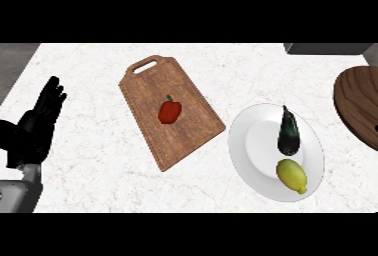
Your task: Pick the lemon from the plate and place it in the bowl
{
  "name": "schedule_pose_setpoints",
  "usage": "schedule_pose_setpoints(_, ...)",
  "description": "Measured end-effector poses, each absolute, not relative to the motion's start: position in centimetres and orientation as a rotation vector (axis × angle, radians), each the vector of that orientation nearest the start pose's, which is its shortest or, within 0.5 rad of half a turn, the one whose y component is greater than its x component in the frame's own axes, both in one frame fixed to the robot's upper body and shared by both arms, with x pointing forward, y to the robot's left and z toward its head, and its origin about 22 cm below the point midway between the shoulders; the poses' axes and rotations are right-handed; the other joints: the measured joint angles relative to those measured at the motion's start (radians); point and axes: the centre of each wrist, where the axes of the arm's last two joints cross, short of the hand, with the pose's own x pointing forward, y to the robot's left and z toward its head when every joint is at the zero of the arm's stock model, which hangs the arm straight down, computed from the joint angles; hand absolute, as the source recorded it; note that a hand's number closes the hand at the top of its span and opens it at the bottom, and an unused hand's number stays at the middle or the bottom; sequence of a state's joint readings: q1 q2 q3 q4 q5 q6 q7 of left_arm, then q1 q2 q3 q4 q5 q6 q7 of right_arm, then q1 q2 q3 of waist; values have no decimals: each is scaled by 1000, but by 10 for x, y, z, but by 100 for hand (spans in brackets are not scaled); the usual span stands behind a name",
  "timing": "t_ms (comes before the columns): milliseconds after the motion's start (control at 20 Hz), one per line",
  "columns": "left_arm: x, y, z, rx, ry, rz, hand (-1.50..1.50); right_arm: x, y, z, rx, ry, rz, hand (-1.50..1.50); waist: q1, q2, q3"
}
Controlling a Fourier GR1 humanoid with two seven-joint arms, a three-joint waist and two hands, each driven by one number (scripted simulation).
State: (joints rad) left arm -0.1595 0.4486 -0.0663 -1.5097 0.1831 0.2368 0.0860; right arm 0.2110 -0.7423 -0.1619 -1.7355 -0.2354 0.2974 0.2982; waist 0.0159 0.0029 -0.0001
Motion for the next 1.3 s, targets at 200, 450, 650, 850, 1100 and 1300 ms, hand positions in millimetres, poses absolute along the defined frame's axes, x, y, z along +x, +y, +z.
schedule_pose_setpoints(200, 279, 307, 57, 324, -1576, -80, 0, 210, -395, 104, -263, -1104, 595, -150, -4, -1, 0)
schedule_pose_setpoints(450, 279, 311, 57, 330, -1572, -76, 0, 221, -380, 88, -198, -1005, 695, -150, -8, -2, 0)
schedule_pose_setpoints(650, 275, 308, 62, 326, -1570, -71, 0, 228, -362, 75, -226, -984, 741, -150, -11, -3, 0)
schedule_pose_setpoints(850, 273, 307, 60, 327, -1566, -70, 0, 230, -352, 72, -319, -1022, 744, -150, -14, -3, 0)
schedule_pose_setpoints(1100, 277, 305, 61, 332, -1566, -75, 0, 228, -332, 57, -367, -1036, 747, -150, -16, -3, 0)
schedule_pose_setpoints(1300, 277, 307, 60, 330, -1571, -66, 0, 226, -328, 54, -334, -1022, 750, -150, -17, -3, 0)
